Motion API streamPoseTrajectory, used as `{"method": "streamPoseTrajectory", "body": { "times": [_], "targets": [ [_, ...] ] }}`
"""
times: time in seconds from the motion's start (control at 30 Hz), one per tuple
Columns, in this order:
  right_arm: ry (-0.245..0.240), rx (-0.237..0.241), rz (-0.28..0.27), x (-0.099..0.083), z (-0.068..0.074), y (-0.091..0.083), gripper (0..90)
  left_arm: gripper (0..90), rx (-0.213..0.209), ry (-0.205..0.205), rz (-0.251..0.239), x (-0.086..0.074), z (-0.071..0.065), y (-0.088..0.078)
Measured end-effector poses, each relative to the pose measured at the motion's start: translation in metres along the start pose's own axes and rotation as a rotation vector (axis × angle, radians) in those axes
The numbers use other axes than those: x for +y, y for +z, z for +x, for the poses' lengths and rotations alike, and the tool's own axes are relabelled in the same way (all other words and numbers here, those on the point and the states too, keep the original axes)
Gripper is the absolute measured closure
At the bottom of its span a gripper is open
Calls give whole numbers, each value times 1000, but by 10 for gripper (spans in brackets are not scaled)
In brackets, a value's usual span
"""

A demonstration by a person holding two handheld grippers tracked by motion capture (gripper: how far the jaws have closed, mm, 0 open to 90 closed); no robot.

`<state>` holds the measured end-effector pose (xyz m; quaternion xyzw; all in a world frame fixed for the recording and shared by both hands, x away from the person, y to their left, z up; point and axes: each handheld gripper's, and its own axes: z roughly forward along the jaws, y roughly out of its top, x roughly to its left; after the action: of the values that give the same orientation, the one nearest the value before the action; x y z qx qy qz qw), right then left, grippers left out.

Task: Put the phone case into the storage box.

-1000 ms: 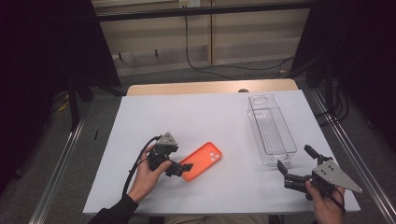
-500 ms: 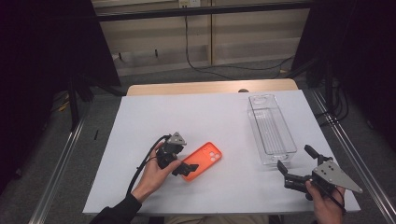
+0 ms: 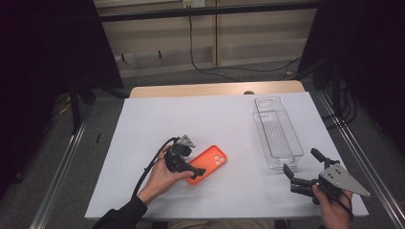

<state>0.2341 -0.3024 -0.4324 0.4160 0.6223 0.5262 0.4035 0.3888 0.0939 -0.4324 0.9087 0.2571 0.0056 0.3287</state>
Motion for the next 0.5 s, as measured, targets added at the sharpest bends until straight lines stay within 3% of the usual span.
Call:
{"method": "streamPoseTrajectory", "body": {
  "times": [0.2,0.33,0.5],
  "targets": [
    [-1,1,2,0,0,0,0,51,-8,-12,11,8,1,7],
    [3,1,3,0,0,0,0,51,-7,-5,11,11,1,7],
    [-3,3,1,0,0,0,0,63,-9,11,44,14,0,14]
  ]
}}
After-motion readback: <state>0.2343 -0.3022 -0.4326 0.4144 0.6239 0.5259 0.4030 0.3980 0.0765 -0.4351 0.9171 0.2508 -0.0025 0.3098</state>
